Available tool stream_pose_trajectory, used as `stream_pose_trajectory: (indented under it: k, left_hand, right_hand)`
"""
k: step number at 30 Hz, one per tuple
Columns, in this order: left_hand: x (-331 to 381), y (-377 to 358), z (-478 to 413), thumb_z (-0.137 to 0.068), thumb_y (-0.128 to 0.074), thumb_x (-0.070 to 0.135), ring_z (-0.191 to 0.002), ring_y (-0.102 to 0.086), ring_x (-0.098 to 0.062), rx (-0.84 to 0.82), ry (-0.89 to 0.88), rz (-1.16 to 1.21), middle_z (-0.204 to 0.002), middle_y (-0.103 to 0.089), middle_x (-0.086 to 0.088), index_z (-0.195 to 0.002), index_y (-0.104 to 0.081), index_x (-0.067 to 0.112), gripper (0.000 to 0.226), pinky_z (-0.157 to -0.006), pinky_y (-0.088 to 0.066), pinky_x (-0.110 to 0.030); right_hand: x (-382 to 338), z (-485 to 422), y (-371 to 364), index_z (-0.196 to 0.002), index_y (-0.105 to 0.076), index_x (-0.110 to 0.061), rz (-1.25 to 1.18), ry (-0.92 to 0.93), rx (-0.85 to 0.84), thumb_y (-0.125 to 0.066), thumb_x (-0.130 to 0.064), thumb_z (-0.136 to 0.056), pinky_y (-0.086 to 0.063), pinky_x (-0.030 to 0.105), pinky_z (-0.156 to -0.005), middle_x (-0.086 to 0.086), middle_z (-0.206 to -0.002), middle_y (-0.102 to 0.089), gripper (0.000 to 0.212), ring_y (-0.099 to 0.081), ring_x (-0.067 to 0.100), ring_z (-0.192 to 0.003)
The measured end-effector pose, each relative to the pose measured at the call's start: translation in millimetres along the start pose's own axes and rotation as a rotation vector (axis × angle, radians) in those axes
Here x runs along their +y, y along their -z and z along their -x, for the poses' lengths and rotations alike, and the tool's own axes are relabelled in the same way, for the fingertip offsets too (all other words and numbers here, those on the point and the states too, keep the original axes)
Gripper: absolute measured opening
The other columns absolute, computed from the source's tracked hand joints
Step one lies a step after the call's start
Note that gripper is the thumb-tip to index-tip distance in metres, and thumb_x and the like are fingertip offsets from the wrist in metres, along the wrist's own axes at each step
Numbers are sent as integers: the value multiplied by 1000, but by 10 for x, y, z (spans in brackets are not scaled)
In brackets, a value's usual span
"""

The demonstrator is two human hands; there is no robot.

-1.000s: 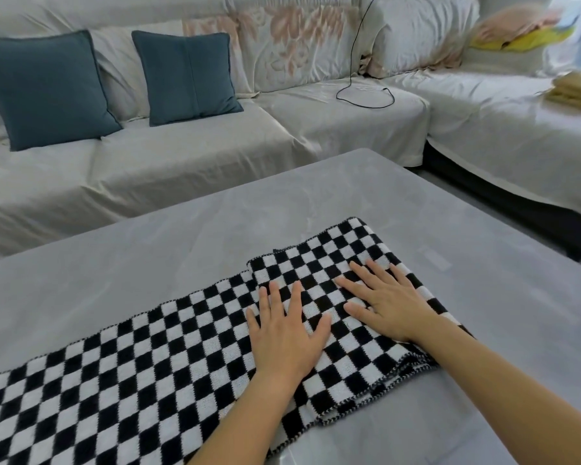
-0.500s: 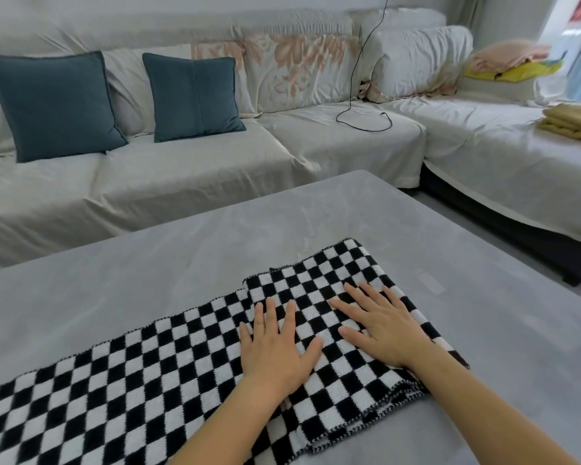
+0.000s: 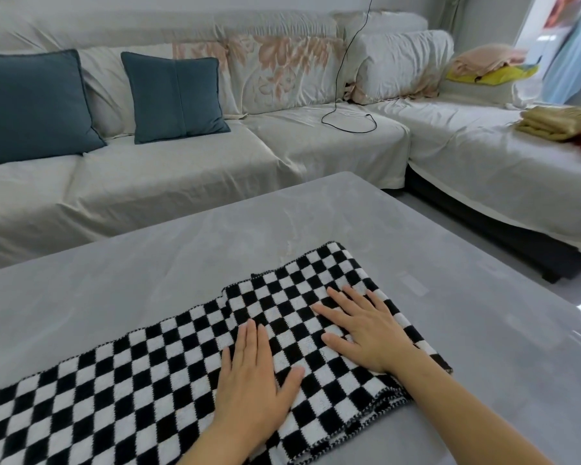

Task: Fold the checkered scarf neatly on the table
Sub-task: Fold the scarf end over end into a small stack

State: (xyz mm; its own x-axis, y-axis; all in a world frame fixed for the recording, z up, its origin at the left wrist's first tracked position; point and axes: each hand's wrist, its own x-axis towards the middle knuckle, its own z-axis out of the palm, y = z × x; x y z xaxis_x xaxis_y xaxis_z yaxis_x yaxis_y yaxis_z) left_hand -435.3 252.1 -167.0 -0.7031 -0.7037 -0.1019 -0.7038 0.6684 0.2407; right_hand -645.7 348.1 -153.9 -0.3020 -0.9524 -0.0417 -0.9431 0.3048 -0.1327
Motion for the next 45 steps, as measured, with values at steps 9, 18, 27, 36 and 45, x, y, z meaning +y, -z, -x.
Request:
stream_pose_trajectory:
  k: [9,18,27,36,45]
  left_hand:
    - [20,-48,66,-79,6,74,-141,26,-14,56,-26,-43,-155,24,-3,-147,16,14,91,-117,11,-38]
    - [33,-18,88,-81,2,72,-142,20,-15,53,-44,-18,-157,16,-6,-144,16,13,87,-117,9,-37]
    - [-1,-32,80,-86,-6,69,-143,19,-15,74,-52,15,-158,14,-6,-148,10,11,86,-118,8,-37]
    - [-52,-28,115,-87,-4,69,-141,24,-15,17,-89,27,-156,20,-5,-148,14,13,85,-117,9,-37]
    - [-603,314,467,-99,-20,52,-145,1,-8,-107,-121,344,-160,-1,4,-151,-4,20,63,-120,-5,-33]
  right_hand:
    - [-26,10,0,-139,-4,-57,18,-19,-11,-7,-73,-84,12,43,-114,-14,-156,1,58,10,10,-142]
    - [-14,445,9,-148,-13,-23,-191,-522,137,-26,-65,-89,-4,44,-115,-5,-156,-16,74,-14,13,-142]
    - [245,395,315,-103,-58,-10,-579,-894,143,-64,-54,-78,-49,37,-76,6,-98,-65,50,-61,27,-92]
    - [214,456,467,-78,-59,-16,-640,-800,170,-67,-44,-80,-43,30,-56,1,-72,-62,29,-58,19,-67]
    - [-804,301,1063,-91,-68,-27,-491,-501,403,-63,-43,-82,-53,39,-67,-4,-77,-67,19,-61,19,-71]
